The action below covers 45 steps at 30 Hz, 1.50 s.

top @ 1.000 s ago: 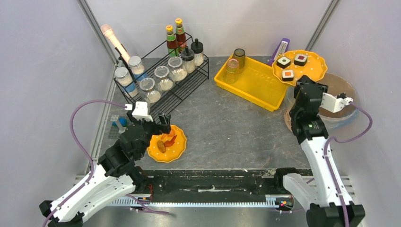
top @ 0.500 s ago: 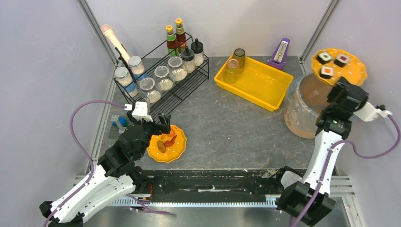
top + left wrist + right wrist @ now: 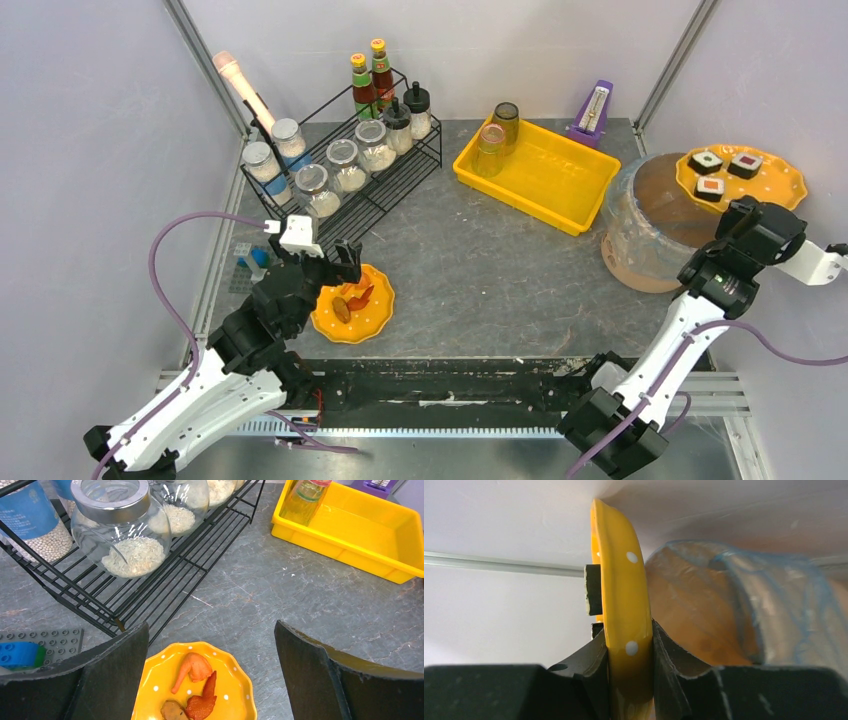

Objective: Clear the kitchen counter

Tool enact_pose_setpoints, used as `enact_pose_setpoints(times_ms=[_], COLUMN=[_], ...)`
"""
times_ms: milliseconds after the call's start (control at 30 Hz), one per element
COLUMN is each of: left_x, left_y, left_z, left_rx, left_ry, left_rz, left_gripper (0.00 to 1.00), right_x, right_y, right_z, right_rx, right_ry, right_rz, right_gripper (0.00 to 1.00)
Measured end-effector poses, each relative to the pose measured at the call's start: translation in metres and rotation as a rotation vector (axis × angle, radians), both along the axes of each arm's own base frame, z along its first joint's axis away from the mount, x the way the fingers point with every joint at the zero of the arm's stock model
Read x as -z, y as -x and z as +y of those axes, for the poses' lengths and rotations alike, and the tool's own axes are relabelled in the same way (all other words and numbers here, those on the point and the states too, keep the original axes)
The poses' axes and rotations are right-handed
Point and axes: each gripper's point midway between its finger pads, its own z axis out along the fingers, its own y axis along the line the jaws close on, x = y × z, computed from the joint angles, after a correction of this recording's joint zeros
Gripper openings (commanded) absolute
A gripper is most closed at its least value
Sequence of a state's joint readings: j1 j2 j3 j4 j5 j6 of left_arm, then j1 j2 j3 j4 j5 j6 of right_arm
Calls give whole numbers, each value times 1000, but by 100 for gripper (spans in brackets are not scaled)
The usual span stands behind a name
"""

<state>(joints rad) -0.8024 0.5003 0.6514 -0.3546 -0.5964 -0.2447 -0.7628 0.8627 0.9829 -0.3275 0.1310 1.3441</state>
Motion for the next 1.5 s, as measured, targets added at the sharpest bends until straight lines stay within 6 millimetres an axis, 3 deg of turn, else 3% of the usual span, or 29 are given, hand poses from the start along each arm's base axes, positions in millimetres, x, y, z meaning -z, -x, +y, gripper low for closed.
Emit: enact_pose_setpoints(times_ms=[233, 533, 767, 900, 1167, 1333, 1500], left_x=[-1, -1, -1, -1, -1, -1, -3], left_y=[-1, -1, -1, -1, -1, 0, 0], left_z=[-1, -1, -1, -1, -1, -1, 0], left_rx=[0, 0, 1, 1, 3, 4, 3], left_ry=[6, 7, 7, 7, 8, 9, 15], left_rz=[-6, -7, -7, -7, -6, -7, -13], left_gripper=[100, 100, 100, 100, 100, 100, 100], right_x=[12, 24, 22, 9, -17, -47, -98], right_y=[15, -12, -20, -18, 3, -7, -29], right_z=[-6, 6, 24, 27, 19, 35, 57], right_rx=[11, -201, -317, -307, -192, -244, -315], right_ry=[159, 446, 656, 742, 833, 865, 870], right_rz=[231, 588, 786, 854, 979, 877, 652], right_gripper=[0, 0, 0, 0, 0, 0, 0])
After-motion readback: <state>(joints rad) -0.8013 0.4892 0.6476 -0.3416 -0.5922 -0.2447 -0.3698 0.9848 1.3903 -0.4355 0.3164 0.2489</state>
